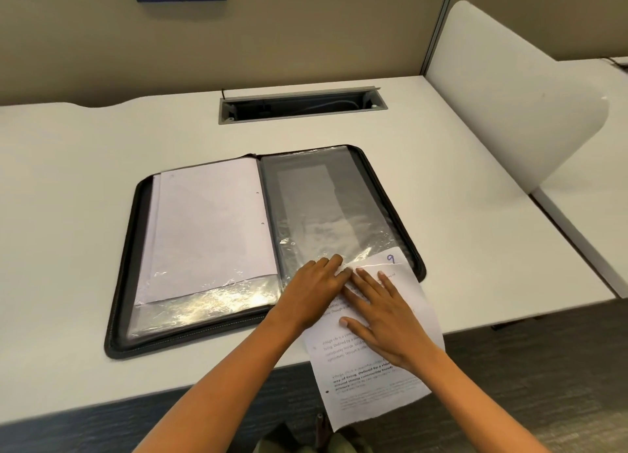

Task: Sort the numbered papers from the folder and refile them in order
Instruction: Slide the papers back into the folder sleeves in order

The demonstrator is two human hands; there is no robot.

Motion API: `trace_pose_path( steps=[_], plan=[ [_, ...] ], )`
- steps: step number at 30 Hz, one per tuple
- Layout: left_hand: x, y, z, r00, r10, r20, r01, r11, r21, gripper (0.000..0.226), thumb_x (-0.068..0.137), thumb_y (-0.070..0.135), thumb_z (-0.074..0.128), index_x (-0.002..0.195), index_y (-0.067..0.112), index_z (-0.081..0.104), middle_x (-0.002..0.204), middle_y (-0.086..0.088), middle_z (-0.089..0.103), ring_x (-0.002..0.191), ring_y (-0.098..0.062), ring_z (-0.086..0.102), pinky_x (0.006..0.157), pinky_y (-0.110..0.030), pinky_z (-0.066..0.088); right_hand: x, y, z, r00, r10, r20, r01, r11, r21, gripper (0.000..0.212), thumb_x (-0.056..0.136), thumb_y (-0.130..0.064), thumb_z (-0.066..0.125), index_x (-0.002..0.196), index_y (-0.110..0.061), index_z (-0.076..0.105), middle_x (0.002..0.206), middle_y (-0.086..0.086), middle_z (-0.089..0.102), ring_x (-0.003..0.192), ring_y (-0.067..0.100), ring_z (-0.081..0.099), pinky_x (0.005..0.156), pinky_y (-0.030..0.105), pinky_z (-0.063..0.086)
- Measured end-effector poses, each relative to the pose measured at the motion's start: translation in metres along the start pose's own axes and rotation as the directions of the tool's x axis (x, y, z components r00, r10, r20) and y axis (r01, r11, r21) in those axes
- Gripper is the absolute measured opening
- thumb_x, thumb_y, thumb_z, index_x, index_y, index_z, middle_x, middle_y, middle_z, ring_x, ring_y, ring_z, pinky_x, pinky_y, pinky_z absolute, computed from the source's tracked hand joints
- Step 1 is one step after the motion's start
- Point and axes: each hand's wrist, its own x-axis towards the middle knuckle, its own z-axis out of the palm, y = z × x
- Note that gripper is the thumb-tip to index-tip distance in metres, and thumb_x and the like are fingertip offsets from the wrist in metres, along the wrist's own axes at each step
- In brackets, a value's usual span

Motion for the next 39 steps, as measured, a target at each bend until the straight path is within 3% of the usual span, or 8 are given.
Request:
trace_pose_path(
  steps=[3,9,14,19,23,31,34,39],
  plan=[
    [-0.001,0.0,-0.003,1.0,0.005,-0.031,-0.005,1.0,0.011,0.05,0.06,0.012,0.086,0.106,0.009,0.066,0.098,-0.01,0.065,0.07,-0.022,0.064,0.055,-0.029,0.054,0.007,0.001,0.003,0.998,0.034,0.054,-0.034,0.999,-0.004,0.065,0.098,-0.062,0.019,0.149,-0.023,0.023,0.154,0.003,0.028,0.145,0.017,0.014,0.111,0.044,0.012],
    [-0.004,0.003,-0.01,0.986,0.04,-0.164,-0.018,0.991,0.134,0.041,0.067,0.013,0.079,0.105,0.003,0.068,0.105,-0.012,0.066,0.091,-0.024,0.065,0.074,-0.033,0.053,0.017,-0.003,0.007,0.996,0.074,0.046,-0.075,0.996,0.039,0.079,0.09,-0.076,0.015,0.152,-0.026,0.015,0.159,0.001,0.011,0.147,0.025,0.001,0.113,0.052,-0.001],
    [-0.01,0.015,-0.006,0.987,0.047,-0.154,-0.027,0.991,0.131,0.038,0.07,0.013,0.075,0.105,0.001,0.068,0.108,-0.011,0.065,0.099,-0.025,0.062,0.082,-0.036,0.052,0.028,-0.011,0.007,0.995,0.102,0.019,-0.103,0.994,0.047,0.089,0.085,-0.079,0.004,0.153,-0.022,0.008,0.16,-0.003,0.0,0.146,0.03,-0.009,0.11,0.06,-0.009],
    [-0.012,0.016,-0.006,0.982,0.059,-0.177,-0.044,0.995,0.087,0.032,0.08,0.008,0.053,0.109,-0.001,0.066,0.107,-0.013,0.065,0.094,-0.024,0.063,0.08,-0.035,0.052,0.051,-0.01,0.013,0.996,0.082,0.02,-0.082,0.997,-0.001,0.068,0.087,-0.061,0.034,0.145,-0.026,0.024,0.157,0.006,0.024,0.143,0.042,0.014,0.102,0.073,0.007],
    [-0.013,0.013,-0.006,0.987,0.062,-0.15,-0.053,0.997,0.062,0.041,0.084,0.006,0.035,0.112,0.0,0.064,0.109,-0.013,0.065,0.094,-0.024,0.062,0.082,-0.034,0.05,0.067,-0.008,0.009,0.996,0.083,0.008,-0.083,0.996,-0.034,0.062,0.087,-0.055,0.031,0.145,-0.034,0.027,0.154,0.012,0.03,0.14,0.044,0.023,0.101,0.075,0.018],
    [-0.016,0.013,-0.013,0.99,0.036,-0.136,-0.038,0.999,-0.016,0.034,0.083,0.008,0.053,0.114,-0.001,0.062,0.109,-0.013,0.063,0.095,-0.023,0.059,0.082,-0.032,0.051,0.096,-0.017,0.013,0.993,-0.083,0.082,0.093,0.987,-0.129,0.058,0.092,-0.053,0.021,0.149,-0.039,0.022,0.159,0.003,0.018,0.143,0.041,0.016,0.099,0.078,0.014],
    [-0.018,0.01,-0.015,0.991,0.038,-0.126,-0.042,0.999,-0.029,0.036,0.086,0.008,0.044,0.116,0.0,0.061,0.111,-0.012,0.062,0.096,-0.022,0.059,0.081,-0.031,0.051,0.111,-0.014,0.017,0.987,-0.028,0.161,0.053,0.987,-0.154,0.06,0.089,-0.058,0.015,0.146,-0.043,0.028,0.156,0.003,0.026,0.14,0.041,0.024,0.096,0.079,0.017],
    [-0.013,0.012,-0.016,0.988,-0.008,-0.152,0.007,1.0,-0.005,0.045,0.076,0.004,0.063,0.12,-0.003,0.059,0.117,-0.021,0.06,0.102,-0.035,0.06,0.084,-0.044,0.051,0.105,-0.012,0.011,0.987,0.026,0.157,0.005,0.981,-0.193,0.062,0.096,-0.048,-0.008,0.149,-0.039,0.023,0.158,0.007,0.019,0.143,0.04,0.018,0.1,0.074,0.018]
  ],
)
